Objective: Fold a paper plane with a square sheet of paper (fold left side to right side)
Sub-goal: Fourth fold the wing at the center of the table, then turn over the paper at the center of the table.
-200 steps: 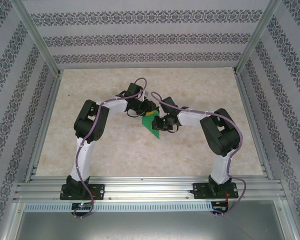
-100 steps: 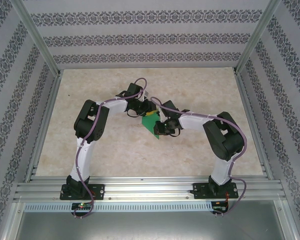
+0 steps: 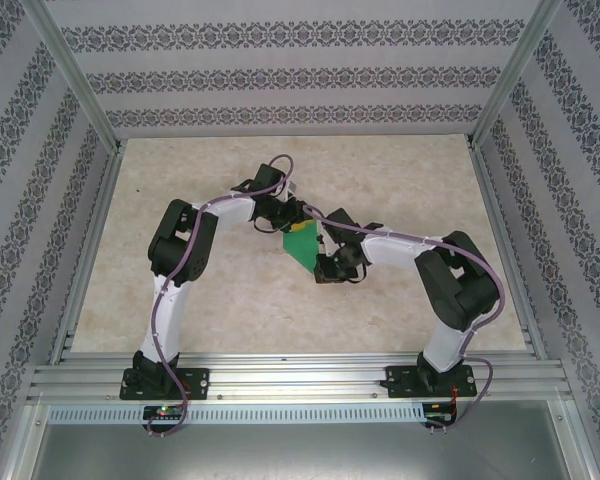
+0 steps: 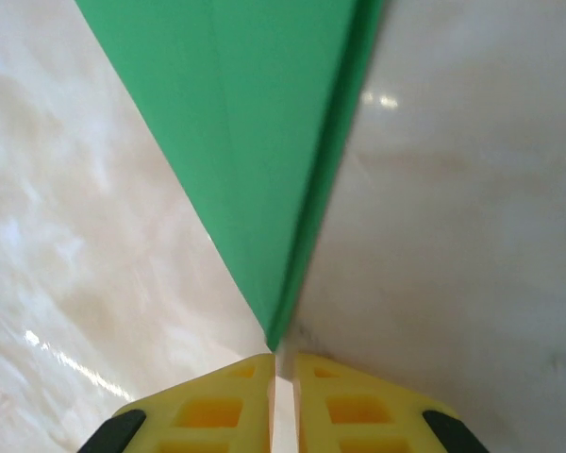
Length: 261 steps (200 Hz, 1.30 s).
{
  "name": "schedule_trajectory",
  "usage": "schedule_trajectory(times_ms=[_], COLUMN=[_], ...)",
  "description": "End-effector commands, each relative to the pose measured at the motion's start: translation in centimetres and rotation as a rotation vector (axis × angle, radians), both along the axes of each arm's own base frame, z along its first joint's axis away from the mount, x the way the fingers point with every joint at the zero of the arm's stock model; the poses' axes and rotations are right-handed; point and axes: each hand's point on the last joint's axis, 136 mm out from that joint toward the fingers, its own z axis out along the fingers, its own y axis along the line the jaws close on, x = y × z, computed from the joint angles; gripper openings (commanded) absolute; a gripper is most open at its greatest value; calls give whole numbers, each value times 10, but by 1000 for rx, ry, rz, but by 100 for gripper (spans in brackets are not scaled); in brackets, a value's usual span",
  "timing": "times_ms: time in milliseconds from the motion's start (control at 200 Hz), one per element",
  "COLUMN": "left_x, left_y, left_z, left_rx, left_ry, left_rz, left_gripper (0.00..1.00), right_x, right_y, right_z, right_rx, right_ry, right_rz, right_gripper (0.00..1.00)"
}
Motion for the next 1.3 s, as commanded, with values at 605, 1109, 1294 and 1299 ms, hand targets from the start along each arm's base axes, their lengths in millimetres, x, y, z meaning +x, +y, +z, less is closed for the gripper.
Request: schedule_trajectory(times_ms=[605,1109,1294,1299], left_x=[-14,-41,-42,-42], left_y=[55,64,62,62], left_z=[64,45,54,54], left_rx=[-67,-61,-73,-74], left_ry=[-86,-46,-64,-65], left_rz=[114,137,130,128], left_gripper=[54,55,54,54], right_x=[110,128,128,128], right_y=[10,24,27,27], right_z=[75,27,35,36], right_rx=[444,441,476,477], right_ry=[-305,-199,-204,-204], right_rz=[-90,-75,-61,-61], right_gripper=[43,26,2,1])
